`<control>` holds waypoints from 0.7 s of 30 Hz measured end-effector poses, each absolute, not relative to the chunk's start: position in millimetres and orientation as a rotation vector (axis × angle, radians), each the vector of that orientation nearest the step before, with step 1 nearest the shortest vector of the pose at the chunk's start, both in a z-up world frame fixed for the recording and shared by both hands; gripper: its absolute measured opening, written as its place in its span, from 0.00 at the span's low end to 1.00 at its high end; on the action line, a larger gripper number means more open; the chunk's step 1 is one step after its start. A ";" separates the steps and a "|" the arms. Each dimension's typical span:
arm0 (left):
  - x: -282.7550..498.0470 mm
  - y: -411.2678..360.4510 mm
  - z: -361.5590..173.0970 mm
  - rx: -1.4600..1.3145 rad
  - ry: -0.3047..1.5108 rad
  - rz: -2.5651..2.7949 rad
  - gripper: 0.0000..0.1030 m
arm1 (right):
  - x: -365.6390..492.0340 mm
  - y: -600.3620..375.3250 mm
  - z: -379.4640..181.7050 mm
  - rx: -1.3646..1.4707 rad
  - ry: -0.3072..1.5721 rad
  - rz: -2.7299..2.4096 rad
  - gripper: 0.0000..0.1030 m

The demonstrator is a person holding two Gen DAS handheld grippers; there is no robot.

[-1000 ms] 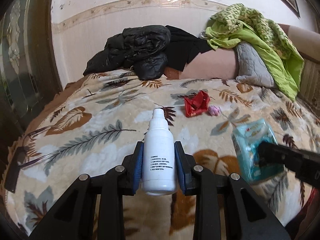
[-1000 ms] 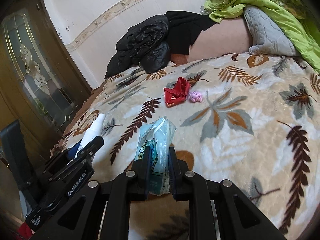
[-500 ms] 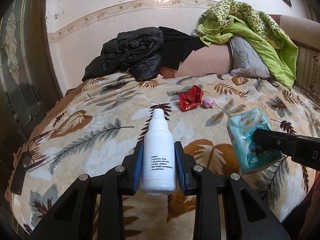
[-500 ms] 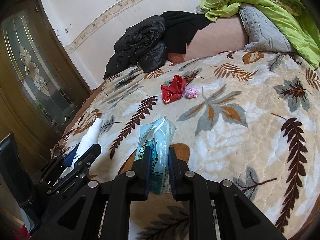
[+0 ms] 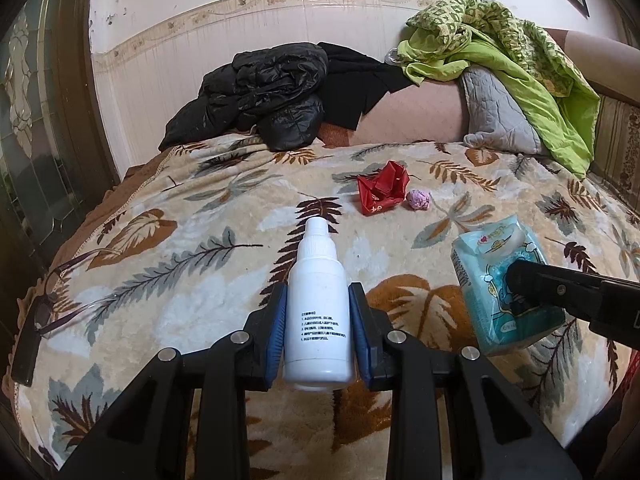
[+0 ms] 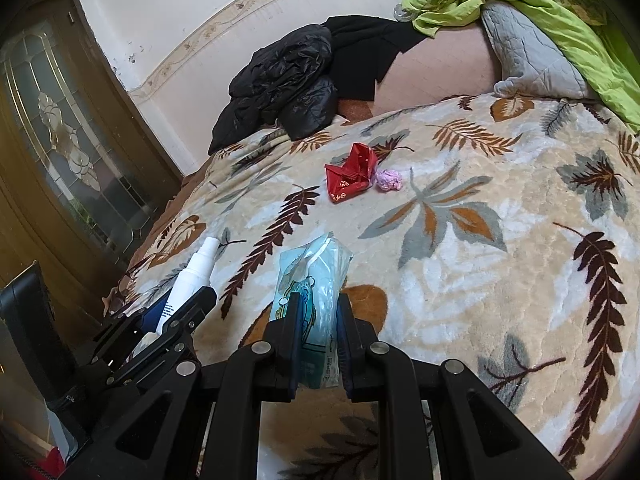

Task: Collect trash
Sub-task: 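Lift the white bottle with the left tool while the right tool lifts the wet-wipe pack, then carry both items over the red wastebasket and open both tools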

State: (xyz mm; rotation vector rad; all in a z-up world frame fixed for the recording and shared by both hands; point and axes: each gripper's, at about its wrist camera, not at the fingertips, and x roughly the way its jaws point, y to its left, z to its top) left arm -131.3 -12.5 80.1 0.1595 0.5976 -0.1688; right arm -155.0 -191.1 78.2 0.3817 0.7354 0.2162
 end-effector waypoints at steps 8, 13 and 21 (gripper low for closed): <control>-135.8 -19.0 82.0 0.129 0.592 -0.221 0.28 | -162.3 -200.3 82.2 0.410 0.723 0.204 0.17; -145.7 -31.8 84.3 0.145 0.586 -0.241 0.28 | -179.5 -210.1 85.8 0.422 0.713 0.195 0.17; -168.6 -55.3 98.4 0.165 0.568 -0.315 0.28 | -219.3 -231.8 98.6 0.428 0.687 0.163 0.17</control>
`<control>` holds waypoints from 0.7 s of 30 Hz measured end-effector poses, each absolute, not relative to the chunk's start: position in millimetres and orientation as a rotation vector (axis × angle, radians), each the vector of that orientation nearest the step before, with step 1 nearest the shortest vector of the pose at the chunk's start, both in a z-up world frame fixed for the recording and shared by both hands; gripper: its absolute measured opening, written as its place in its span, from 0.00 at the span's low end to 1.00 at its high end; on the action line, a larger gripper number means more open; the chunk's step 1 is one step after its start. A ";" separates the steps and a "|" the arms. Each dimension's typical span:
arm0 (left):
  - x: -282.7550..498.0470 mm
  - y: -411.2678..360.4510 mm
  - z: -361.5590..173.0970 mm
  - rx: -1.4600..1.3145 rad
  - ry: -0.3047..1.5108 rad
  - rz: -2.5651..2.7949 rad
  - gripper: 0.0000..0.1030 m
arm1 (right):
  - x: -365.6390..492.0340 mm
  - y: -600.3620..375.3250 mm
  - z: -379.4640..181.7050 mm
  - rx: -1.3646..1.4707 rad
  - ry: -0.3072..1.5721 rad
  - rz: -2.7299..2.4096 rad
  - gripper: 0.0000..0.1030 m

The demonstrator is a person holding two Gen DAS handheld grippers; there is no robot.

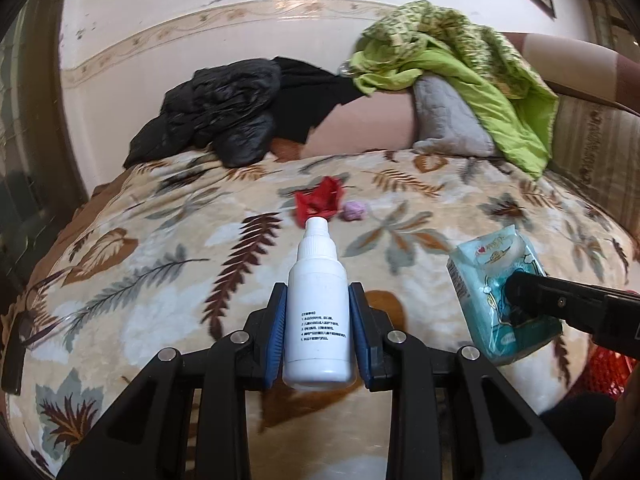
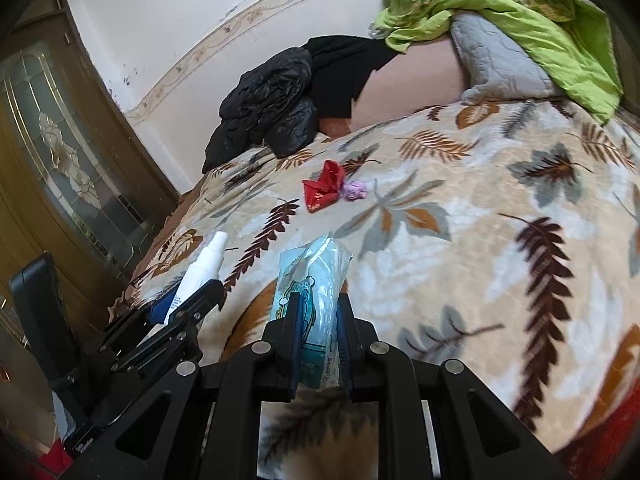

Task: Collect trash
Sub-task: 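Carry both items over the red wastebasket and open both tools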

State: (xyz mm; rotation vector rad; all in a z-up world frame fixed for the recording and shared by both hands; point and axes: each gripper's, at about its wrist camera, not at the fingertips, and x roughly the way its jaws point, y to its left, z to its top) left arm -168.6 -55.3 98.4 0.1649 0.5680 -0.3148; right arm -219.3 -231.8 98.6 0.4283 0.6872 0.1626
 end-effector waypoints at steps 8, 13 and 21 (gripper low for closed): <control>-192.7 -85.0 115.9 0.193 0.545 -0.405 0.28 | -268.1 -278.4 107.6 0.492 0.670 0.072 0.17; -206.4 -106.2 122.6 0.216 0.542 -0.466 0.28 | -294.3 -306.6 113.3 0.513 0.649 0.008 0.17; -226.8 -139.1 128.1 0.251 0.550 -0.555 0.28 | -332.1 -342.8 114.1 0.547 0.639 -0.084 0.17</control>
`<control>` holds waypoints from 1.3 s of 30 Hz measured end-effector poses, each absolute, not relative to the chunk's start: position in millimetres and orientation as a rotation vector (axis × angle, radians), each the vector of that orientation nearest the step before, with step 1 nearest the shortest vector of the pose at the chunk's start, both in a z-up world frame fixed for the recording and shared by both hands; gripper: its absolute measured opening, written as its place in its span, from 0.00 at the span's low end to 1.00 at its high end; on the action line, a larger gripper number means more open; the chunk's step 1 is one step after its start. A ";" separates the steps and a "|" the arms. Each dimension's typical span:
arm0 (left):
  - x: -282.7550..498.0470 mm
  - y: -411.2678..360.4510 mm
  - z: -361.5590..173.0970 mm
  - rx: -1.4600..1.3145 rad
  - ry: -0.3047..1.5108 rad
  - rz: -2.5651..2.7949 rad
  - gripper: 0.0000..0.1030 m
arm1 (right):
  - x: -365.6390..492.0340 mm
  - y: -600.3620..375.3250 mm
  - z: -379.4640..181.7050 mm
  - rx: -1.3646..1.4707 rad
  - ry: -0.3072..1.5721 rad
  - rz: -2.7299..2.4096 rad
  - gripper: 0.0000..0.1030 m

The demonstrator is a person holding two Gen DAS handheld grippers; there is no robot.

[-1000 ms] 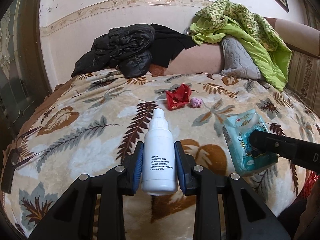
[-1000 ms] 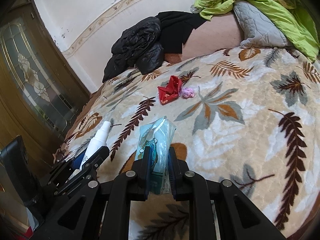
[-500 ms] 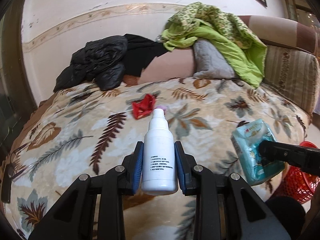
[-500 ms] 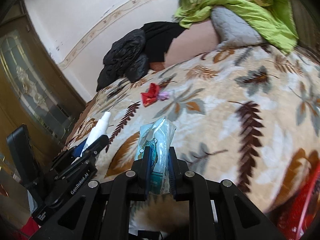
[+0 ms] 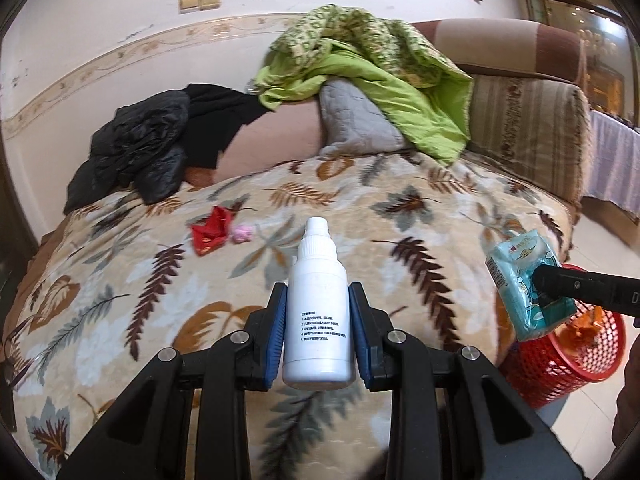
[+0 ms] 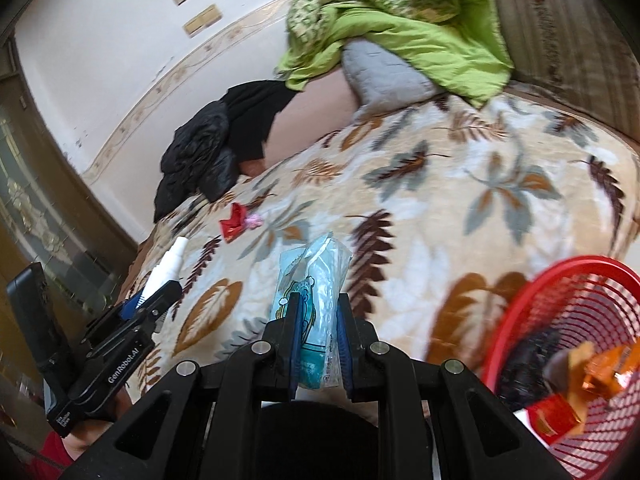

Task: Collect trash
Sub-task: 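Carry both items over the red wastebasket and open both tools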

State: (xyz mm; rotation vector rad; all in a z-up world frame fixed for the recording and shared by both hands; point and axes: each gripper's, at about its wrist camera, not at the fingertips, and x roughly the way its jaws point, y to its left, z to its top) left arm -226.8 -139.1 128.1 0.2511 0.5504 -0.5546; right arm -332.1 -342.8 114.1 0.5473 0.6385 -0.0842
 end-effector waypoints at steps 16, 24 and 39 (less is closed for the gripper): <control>-267.6 -214.7 142.4 0.328 0.512 -0.734 0.28 | -403.4 -396.4 119.8 0.595 0.595 -0.251 0.17; -287.0 -253.8 148.4 0.358 0.532 -0.849 0.28 | -442.4 -425.2 124.0 0.617 0.575 -0.340 0.17; -317.0 -327.8 136.3 0.359 0.730 -1.150 0.28 | -483.4 -467.9 120.5 0.649 0.562 -0.475 0.18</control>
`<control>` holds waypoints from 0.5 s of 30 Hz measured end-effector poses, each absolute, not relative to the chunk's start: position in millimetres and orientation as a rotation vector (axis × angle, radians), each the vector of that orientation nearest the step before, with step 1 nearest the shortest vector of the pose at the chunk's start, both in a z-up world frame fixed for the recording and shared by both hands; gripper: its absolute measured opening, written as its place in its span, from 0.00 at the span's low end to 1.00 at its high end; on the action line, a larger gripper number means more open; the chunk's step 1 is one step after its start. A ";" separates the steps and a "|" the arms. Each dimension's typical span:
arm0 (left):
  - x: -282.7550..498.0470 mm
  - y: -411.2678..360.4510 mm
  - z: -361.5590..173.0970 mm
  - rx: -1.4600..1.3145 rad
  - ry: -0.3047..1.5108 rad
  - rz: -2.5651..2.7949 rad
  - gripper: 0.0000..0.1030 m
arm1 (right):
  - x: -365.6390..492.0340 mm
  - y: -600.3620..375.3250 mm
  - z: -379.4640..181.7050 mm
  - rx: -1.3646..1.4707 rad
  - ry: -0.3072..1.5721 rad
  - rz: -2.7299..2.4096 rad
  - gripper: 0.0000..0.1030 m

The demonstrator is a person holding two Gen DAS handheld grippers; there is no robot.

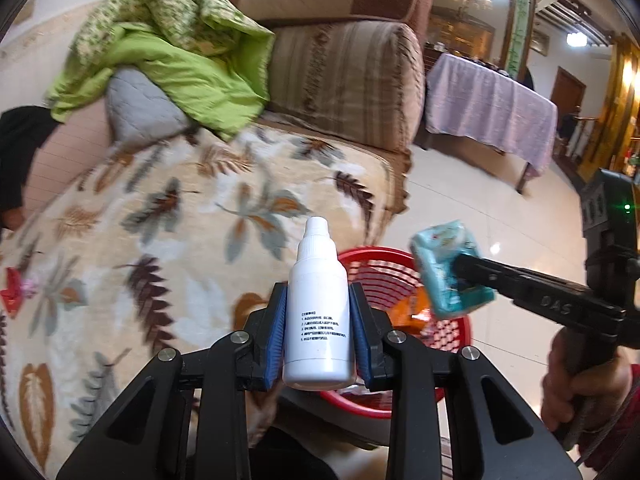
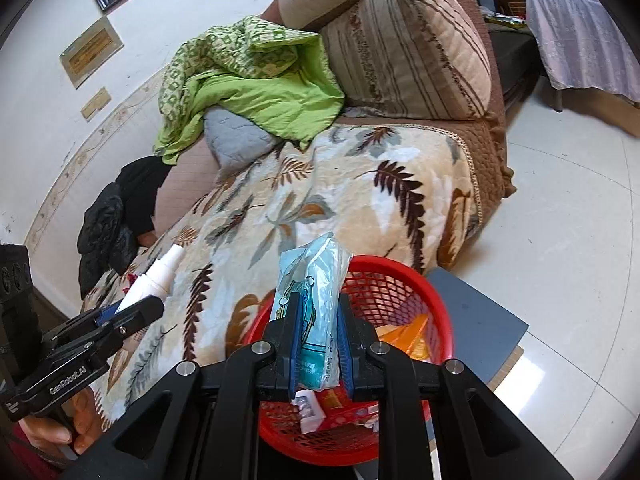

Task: Collect trash
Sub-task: 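Carry both items over the red wastebasket and open both tools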

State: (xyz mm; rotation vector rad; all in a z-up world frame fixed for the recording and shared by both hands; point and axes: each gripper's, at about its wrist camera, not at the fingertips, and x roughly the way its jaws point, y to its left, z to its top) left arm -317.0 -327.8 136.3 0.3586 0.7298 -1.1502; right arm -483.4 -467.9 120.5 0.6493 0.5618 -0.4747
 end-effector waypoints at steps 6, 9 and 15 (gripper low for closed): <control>-327.3 -354.1 121.2 0.383 0.794 -1.220 0.35 | -481.6 -475.9 111.3 0.665 0.598 -0.506 0.29; -329.0 -354.8 119.5 0.373 0.790 -1.228 0.51 | -483.0 -477.5 110.2 0.666 0.598 -0.526 0.38; -318.5 -339.1 122.9 0.338 0.787 -1.204 0.52 | -481.0 -470.5 118.5 0.631 0.602 -0.594 0.55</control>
